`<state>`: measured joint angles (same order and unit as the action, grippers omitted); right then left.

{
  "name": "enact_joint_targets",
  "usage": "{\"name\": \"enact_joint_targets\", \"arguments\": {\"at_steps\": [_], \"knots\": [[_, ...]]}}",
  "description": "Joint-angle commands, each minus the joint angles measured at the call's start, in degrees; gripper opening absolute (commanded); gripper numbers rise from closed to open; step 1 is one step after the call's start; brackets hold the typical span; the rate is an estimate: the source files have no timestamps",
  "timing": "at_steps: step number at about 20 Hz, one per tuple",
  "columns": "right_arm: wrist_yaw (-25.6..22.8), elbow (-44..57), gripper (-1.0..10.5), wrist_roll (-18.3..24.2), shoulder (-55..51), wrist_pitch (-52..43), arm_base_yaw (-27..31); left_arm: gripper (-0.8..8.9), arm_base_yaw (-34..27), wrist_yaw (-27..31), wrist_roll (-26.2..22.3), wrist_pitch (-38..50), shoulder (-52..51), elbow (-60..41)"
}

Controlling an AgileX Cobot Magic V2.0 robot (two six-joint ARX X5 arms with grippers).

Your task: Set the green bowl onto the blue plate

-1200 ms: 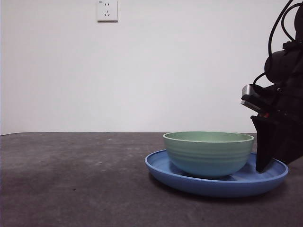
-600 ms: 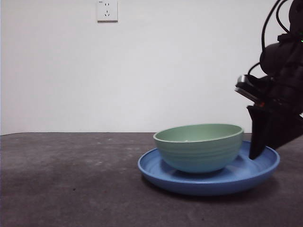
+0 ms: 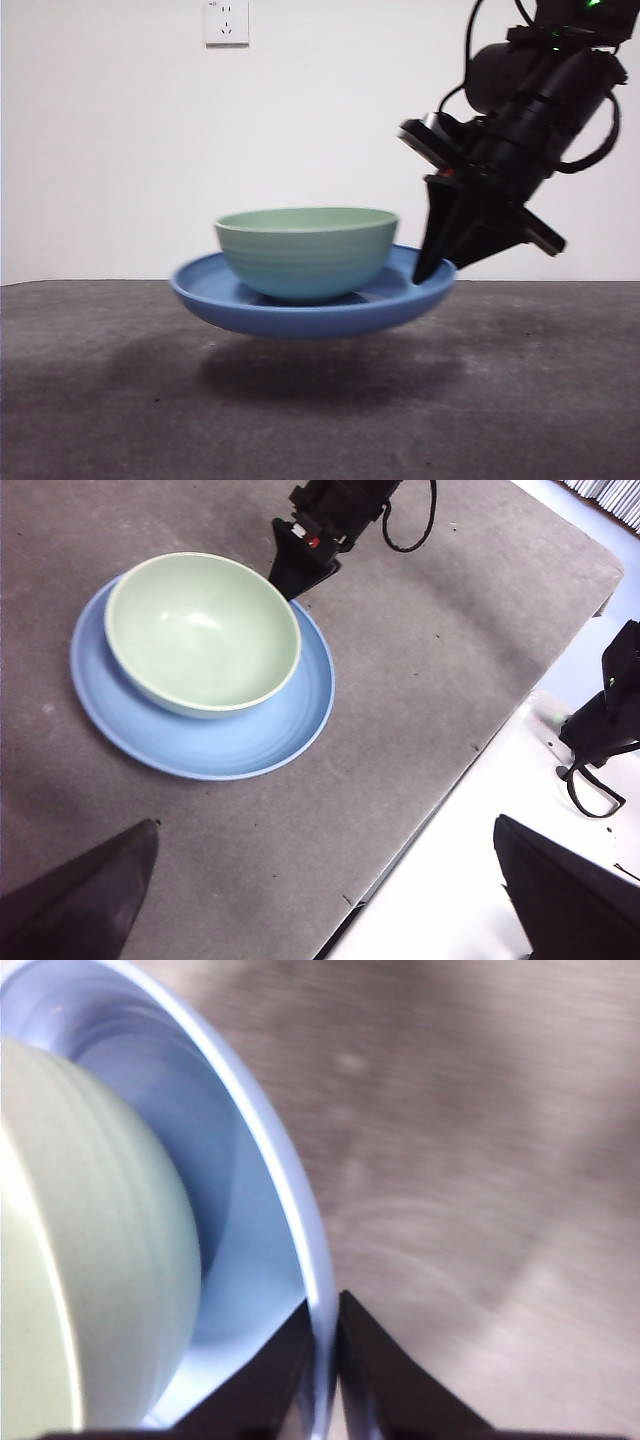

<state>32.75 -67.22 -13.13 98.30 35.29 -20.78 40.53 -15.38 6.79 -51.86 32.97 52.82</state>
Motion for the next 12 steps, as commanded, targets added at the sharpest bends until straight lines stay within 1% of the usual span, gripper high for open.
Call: {"name": "enact_joint_targets", "arguments": {"at_steps": [1, 3, 7, 10, 12], "knots": [[1.7, -1.5, 0.1, -3.9, 1.7, -2.5, -2.4, 5.63, 0.3, -0.4, 0.2, 0.5, 0.3, 0.7], [1.7, -1.6, 0.1, -5.7, 3.0, -4.1, -4.0, 5.63, 0.3, -0.4, 0.2, 0.5, 0.3, 0.7], [1.5, -1.8, 0.1, -7.9, 6.6, -5.6, -5.1, 5.63, 0.3, -0.4, 0.2, 0.5, 0.3, 0.7], [-1.3, -1.8, 0.1, -9.1, 8.3, -6.1, -5.2, 5.63, 0.3, -0.4, 0.2, 0.5, 0.3, 0.7], [-1.6, -1.8, 0.1, -9.0, 9.0, -6.1, -5.2, 5.63, 0.3, -0.4, 0.2, 0.5, 0.3, 0.7]]}}
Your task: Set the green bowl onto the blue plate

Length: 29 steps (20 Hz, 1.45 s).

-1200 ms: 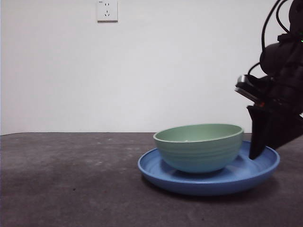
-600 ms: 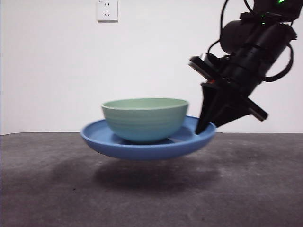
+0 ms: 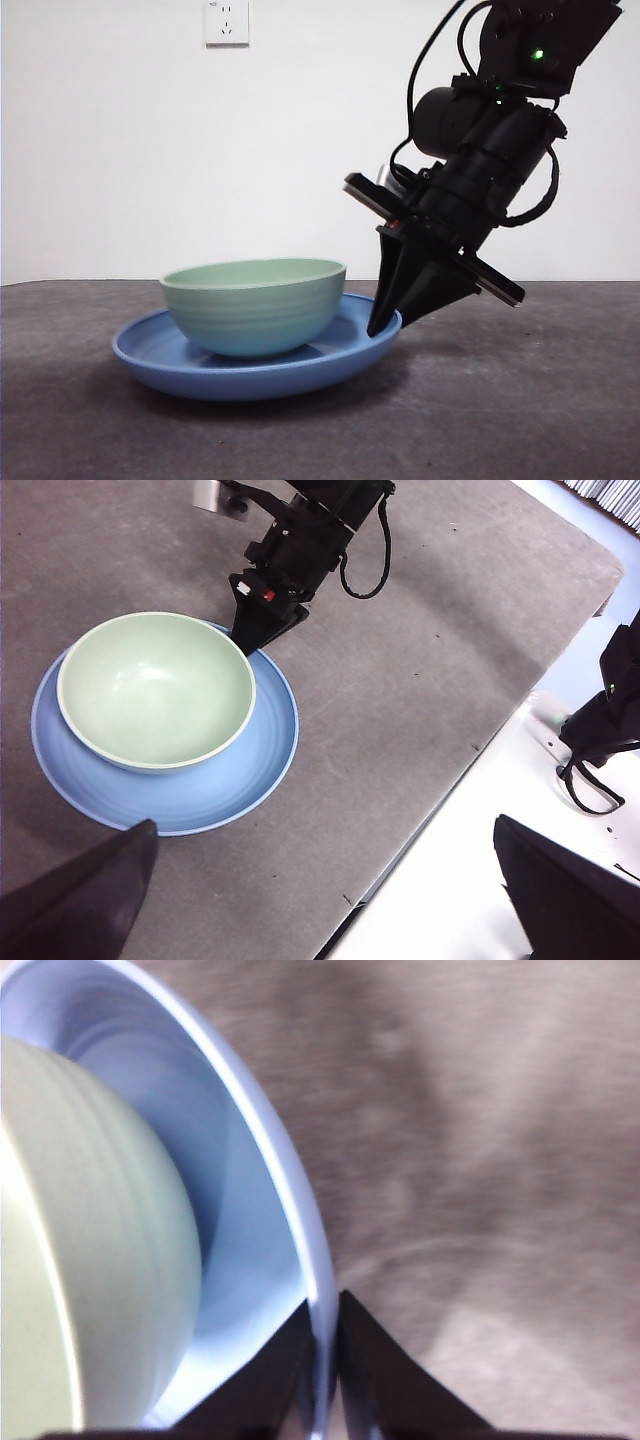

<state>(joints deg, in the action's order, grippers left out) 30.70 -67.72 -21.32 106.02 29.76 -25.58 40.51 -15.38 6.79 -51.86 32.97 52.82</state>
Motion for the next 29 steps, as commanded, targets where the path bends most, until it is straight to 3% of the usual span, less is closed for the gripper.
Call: {"name": "enact_joint_targets", "arguments": {"at_steps": [1, 6, 9, 13, 17, 24, 29], "knots": [[0.3, -1.3, 0.1, -0.8, 1.5, -0.6, -0.4, 5.63, 0.3, -0.4, 0.2, 0.5, 0.3, 0.7], [0.2, -1.3, 0.1, -0.7, 1.8, -0.6, -0.4, 5.63, 0.3, -0.4, 0.2, 0.5, 0.3, 0.7], [-1.3, -1.3, 1.6, -0.5, 1.8, -0.5, -0.3, 5.63, 0.3, -0.4, 0.2, 0.5, 0.3, 0.7], [-2.5, -1.5, 1.7, -0.1, -0.7, -0.3, 0.3, 5.63, 0.3, -0.4, 0.2, 0.5, 0.3, 0.7], [-7.2, -1.6, 2.6, 2.3, -8.6, 4.3, 1.8, 5.63, 0.3, -0.4, 0.2, 0.5, 0.3, 0.7], [-14.5, -1.6, 3.9, 11.0, -30.0, 21.7, 2.4, 5.63, 0.3, -0.4, 0.2, 0.5, 0.3, 0.7], [-15.9, -1.6, 4.9, 11.5, -41.1, 28.5, 2.4, 5.63, 0.3, -0.4, 0.2, 0.7, 0.3, 0.7]]}}
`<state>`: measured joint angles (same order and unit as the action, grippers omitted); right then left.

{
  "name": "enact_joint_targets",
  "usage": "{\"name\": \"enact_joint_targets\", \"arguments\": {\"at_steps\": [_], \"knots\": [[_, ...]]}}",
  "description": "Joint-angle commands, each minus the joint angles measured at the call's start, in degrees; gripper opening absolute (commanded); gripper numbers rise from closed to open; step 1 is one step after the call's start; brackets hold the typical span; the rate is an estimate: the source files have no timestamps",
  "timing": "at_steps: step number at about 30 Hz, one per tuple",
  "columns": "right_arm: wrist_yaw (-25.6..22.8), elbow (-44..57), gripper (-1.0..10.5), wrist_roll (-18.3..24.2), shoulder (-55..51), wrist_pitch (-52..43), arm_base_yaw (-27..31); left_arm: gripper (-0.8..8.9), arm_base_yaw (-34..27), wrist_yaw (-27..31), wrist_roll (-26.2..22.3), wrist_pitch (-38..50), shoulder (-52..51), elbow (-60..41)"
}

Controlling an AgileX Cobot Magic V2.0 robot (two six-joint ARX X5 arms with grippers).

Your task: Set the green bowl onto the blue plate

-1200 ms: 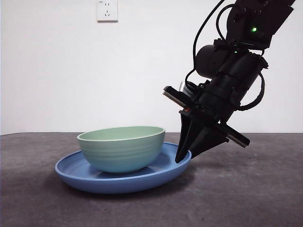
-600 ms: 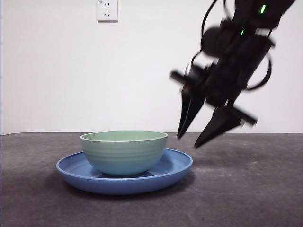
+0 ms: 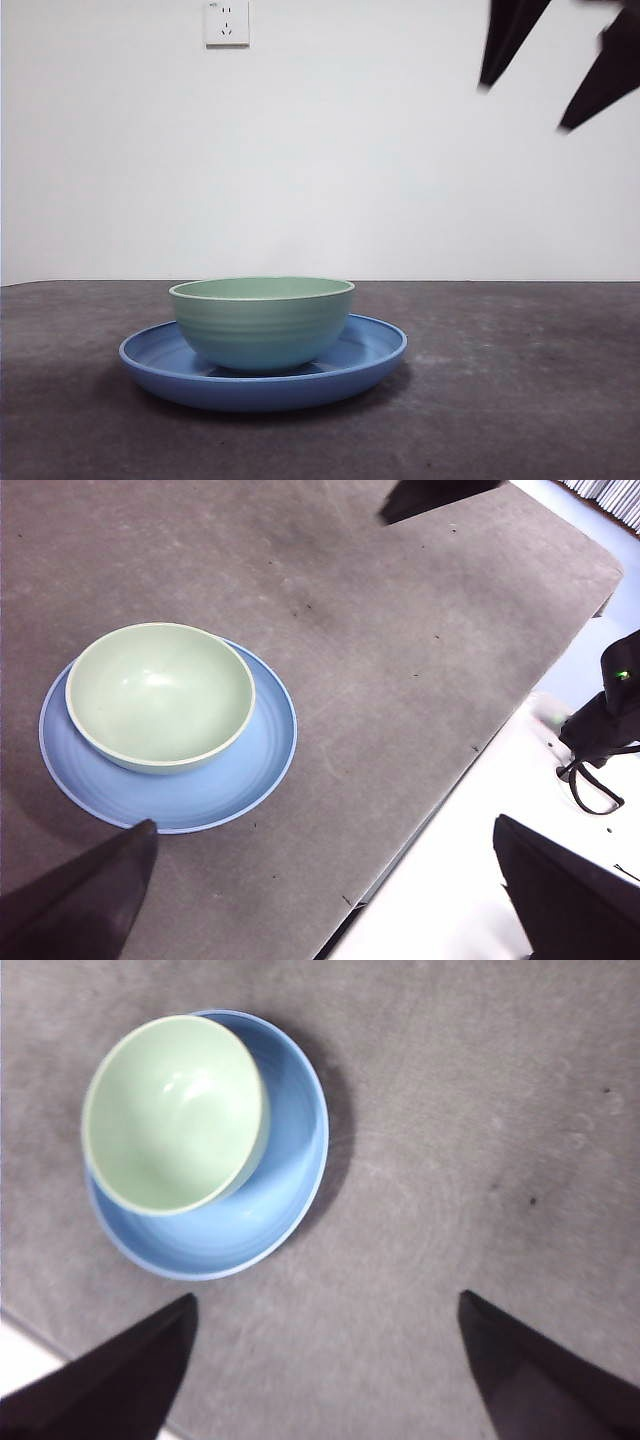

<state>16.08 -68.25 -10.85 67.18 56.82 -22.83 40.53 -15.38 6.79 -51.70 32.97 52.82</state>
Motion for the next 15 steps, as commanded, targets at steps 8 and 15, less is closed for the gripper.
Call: {"name": "enact_joint_targets", "arguments": {"at_steps": [8, 15], "knots": [[-4.1, 0.3, 5.4, 1.8, -14.3, 5.5, -0.4, 5.63, 0.3, -0.4, 0.2, 0.7, 0.3, 0.7], [-4.1, 8.7, 5.4, 2.3, -25.0, 5.4, -0.4, 5.63, 0.3, -0.4, 0.1, 0.7, 0.3, 0.7]]}}
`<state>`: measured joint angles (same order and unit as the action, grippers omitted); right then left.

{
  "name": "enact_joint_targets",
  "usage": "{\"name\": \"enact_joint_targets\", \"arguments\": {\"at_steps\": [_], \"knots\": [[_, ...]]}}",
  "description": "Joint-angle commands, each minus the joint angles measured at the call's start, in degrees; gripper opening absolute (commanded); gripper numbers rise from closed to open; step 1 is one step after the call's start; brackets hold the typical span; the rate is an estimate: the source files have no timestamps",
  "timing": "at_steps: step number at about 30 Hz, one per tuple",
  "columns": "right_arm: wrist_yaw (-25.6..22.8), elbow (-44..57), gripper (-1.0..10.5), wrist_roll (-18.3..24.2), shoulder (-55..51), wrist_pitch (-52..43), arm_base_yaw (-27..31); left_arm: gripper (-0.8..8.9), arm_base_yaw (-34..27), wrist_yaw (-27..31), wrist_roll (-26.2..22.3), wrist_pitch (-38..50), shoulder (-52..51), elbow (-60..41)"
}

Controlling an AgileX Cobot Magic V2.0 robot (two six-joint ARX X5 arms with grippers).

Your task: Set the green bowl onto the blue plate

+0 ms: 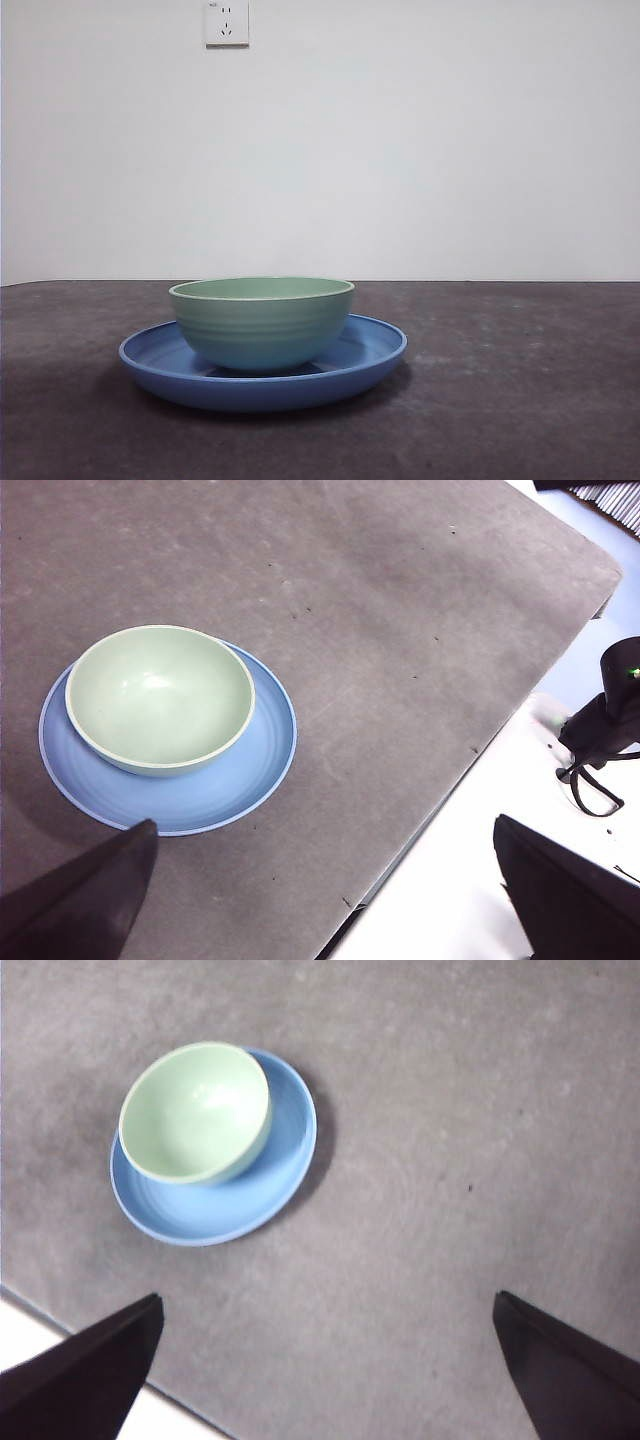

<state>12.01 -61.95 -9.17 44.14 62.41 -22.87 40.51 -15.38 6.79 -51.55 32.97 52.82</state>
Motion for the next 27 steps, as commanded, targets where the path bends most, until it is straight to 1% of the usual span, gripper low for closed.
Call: {"name": "enact_joint_targets", "arguments": {"at_steps": [1, 7, 12, 14, 15, 16, 18, 19, 20, 23, 27], "knots": [[0.0, 4.2, 5.4, 0.5, -3.6, -0.3, -0.4, 5.63, 0.3, -0.4, 0.1, 0.6, 0.3, 0.7], [0.0, 10.8, 5.4, -1.8, -11.5, -1.2, -0.4, 5.63, 0.3, -0.4, 0.1, 0.6, 0.3, 0.7], [0.2, 11.2, 5.4, -3.0, -14.2, -2.0, -0.4, 5.62, 0.3, -0.3, -0.1, 0.6, 0.3, 0.7], [0.4, 11.2, 5.3, -3.8, -14.7, -2.6, -0.4, 5.38, 0.3, -0.3, -0.1, 0.6, 0.3, 0.7], [1.1, 11.2, 5.0, -3.9, -14.8, -2.8, -0.4, 4.82, 0.3, -0.3, -0.1, 0.6, 0.3, 0.7], [2.0, 11.2, 4.0, -3.9, -14.8, -2.9, -0.4, 3.66, 0.3, -0.3, -0.2, 0.6, 0.3, 0.7], [3.2, 11.2, 0.8, -4.0, -14.7, -2.8, -0.4, 1.34, 0.3, -0.3, -0.8, 0.6, 0.3, 0.7], [3.3, 11.2, 0.0, -3.9, -14.7, -2.9, -0.4, -0.04, 0.3, -0.3, -1.3, 0.6, 0.3, 0.7], [3.5, 11.2, 0.2, -3.9, -14.7, -3.0, -0.4, 0.25, 0.3, -0.3, -1.4, 0.7, 0.3, 0.7], [5.1, 11.2, 0.2, -4.1, -14.7, -2.9, -0.4, 0.24, 0.3, -0.3, -1.3, 0.8, 0.3, 0.7], [4.9, 11.2, 0.2, -3.8, -14.8, -2.4, -0.4, 0.25, 0.3, -0.3, -1.4, 0.4, 0.3, 0.7]]}}
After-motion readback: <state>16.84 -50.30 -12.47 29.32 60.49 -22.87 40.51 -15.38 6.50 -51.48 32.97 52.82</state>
